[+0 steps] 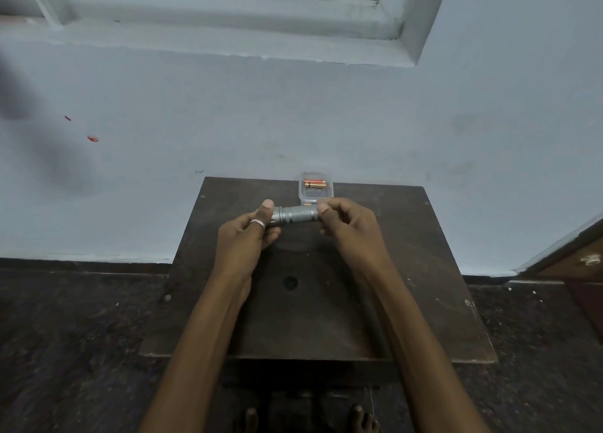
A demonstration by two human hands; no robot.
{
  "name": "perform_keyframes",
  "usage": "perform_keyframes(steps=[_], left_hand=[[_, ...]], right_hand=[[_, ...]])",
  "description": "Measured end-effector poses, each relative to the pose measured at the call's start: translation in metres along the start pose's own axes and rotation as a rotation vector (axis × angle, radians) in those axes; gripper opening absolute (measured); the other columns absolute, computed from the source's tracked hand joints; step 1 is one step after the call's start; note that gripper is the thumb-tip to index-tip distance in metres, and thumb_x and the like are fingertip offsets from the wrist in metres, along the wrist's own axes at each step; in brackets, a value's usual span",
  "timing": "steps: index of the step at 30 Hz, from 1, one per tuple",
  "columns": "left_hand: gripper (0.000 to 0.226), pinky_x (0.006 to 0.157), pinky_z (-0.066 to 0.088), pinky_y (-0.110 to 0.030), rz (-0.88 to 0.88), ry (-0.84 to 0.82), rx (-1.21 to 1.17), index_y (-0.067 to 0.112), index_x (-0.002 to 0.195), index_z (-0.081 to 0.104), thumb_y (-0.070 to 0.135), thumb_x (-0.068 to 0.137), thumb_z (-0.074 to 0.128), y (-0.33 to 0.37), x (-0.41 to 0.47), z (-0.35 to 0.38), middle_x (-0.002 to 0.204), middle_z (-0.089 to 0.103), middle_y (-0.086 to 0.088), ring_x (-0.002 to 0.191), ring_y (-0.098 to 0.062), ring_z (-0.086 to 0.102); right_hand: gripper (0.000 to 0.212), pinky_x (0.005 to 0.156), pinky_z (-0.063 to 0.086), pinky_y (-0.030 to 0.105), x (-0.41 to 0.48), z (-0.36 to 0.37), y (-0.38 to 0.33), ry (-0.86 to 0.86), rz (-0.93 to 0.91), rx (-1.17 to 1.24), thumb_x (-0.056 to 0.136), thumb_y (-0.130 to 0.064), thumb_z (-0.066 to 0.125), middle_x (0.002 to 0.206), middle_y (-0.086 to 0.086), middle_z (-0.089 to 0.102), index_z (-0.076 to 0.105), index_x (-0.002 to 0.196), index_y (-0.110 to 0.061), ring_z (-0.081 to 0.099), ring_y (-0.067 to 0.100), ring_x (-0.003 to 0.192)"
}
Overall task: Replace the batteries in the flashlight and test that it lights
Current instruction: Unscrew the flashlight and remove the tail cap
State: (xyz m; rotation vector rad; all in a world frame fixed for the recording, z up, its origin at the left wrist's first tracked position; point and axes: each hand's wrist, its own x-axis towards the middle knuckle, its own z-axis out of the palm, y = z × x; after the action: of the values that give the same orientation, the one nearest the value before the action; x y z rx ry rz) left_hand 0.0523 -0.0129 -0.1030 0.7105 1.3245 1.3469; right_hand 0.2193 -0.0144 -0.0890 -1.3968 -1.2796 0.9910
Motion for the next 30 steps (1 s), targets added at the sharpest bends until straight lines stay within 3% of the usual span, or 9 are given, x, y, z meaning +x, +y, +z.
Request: perform_keyframes(steps=[3, 6, 9, 12, 15, 20, 25, 28, 30], left_hand=[[0.033, 0.078, 0.056, -0.021, 0.006, -0.005, 0.000, 0.006, 0.101, 0.076, 0.036, 0.089, 0.072, 0.001, 0.001, -0.004, 0.093, 0.074, -0.006, 0.081, -0.010, 0.069], [0.033, 0.079, 0.056, -0.021, 0.009, -0.016, 0.012, 0.007, 0.102, 0.076, 0.037, 0.089, 0.071, 0.000, 0.000, -0.005, 0.096, 0.074, -0.006, 0.084, -0.011, 0.069], [0.033, 0.078, 0.056, -0.021, 0.019, -0.021, 0.013, 0.006, 0.102, 0.076, 0.037, 0.089, 0.071, 0.000, 0.000, -0.004, 0.093, 0.073, -0.006, 0.082, -0.010, 0.068], [0.033, 0.078, 0.056, -0.022, 0.032, -0.036, 0.026, 0.007, 0.103, 0.076, 0.037, 0.090, 0.071, 0.000, 0.000, -0.001, 0.092, 0.073, -0.006, 0.080, -0.010, 0.068], [0.034, 0.079, 0.056, -0.023, 0.034, -0.044, 0.039, 0.007, 0.103, 0.076, 0.038, 0.090, 0.071, -0.001, 0.000, 0.000, 0.092, 0.074, -0.005, 0.080, -0.010, 0.068], [0.033, 0.079, 0.056, -0.024, 0.024, -0.021, 0.019, 0.007, 0.101, 0.076, 0.037, 0.090, 0.070, -0.001, 0.001, 0.000, 0.090, 0.073, -0.005, 0.080, -0.011, 0.068], [0.033, 0.079, 0.057, -0.024, 0.030, -0.031, 0.019, 0.007, 0.103, 0.076, 0.037, 0.092, 0.068, 0.000, 0.001, 0.001, 0.088, 0.072, -0.003, 0.079, -0.010, 0.066], [0.033, 0.079, 0.057, -0.024, 0.041, -0.040, 0.030, 0.007, 0.103, 0.075, 0.037, 0.092, 0.068, 0.000, 0.001, 0.003, 0.087, 0.071, -0.003, 0.078, -0.010, 0.065], [0.032, 0.079, 0.056, -0.024, 0.053, -0.055, 0.047, 0.008, 0.104, 0.075, 0.037, 0.093, 0.067, -0.001, 0.000, 0.004, 0.090, 0.072, -0.004, 0.078, -0.010, 0.065]], right_hand=[[0.022, 0.085, 0.055, 0.021, 0.001, -0.005, 0.000, -0.064, 0.016, 0.076, 0.095, -0.007, 0.064, 0.099, 0.002, 0.075, 0.073, 0.114, -0.011, 0.068, 0.007, 0.090], [0.025, 0.087, 0.056, 0.020, 0.000, -0.008, 0.000, -0.099, 0.034, 0.136, 0.092, 0.000, 0.065, 0.104, 0.005, 0.076, 0.072, 0.115, -0.009, 0.070, 0.011, 0.095], [0.012, 0.076, 0.056, 0.022, 0.001, -0.005, -0.001, -0.058, 0.064, 0.200, 0.096, -0.013, 0.064, 0.088, 0.001, 0.074, 0.075, 0.102, -0.012, 0.067, 0.008, 0.080], [0.032, 0.066, 0.058, 0.029, 0.003, -0.005, 0.000, 0.028, 0.113, 0.123, 0.098, -0.032, 0.062, 0.071, 0.003, 0.072, 0.075, 0.087, -0.006, 0.066, 0.010, 0.063], [0.033, 0.062, 0.058, 0.031, 0.002, -0.005, 0.001, 0.052, 0.126, 0.040, 0.097, -0.034, 0.062, 0.063, 0.003, 0.069, 0.074, 0.079, -0.008, 0.064, 0.008, 0.055], [0.010, 0.079, 0.057, 0.033, 0.003, -0.005, 0.000, -0.009, 0.091, 0.140, 0.095, -0.013, 0.066, 0.083, 0.007, 0.075, 0.075, 0.099, -0.009, 0.067, 0.010, 0.074], [0.024, 0.088, 0.055, 0.030, 0.003, -0.009, -0.002, -0.035, 0.086, 0.237, 0.089, 0.004, 0.067, 0.100, 0.010, 0.076, 0.072, 0.103, -0.013, 0.069, 0.014, 0.090], [0.016, 0.083, 0.058, 0.030, 0.002, -0.011, 0.000, -0.027, 0.128, 0.285, 0.093, -0.014, 0.069, 0.099, 0.011, 0.077, 0.072, 0.108, -0.011, 0.071, 0.015, 0.089], [0.023, 0.074, 0.059, 0.029, -0.001, -0.013, 0.000, -0.010, 0.154, 0.221, 0.096, -0.033, 0.065, 0.093, 0.011, 0.077, 0.073, 0.104, -0.013, 0.072, 0.012, 0.080]])
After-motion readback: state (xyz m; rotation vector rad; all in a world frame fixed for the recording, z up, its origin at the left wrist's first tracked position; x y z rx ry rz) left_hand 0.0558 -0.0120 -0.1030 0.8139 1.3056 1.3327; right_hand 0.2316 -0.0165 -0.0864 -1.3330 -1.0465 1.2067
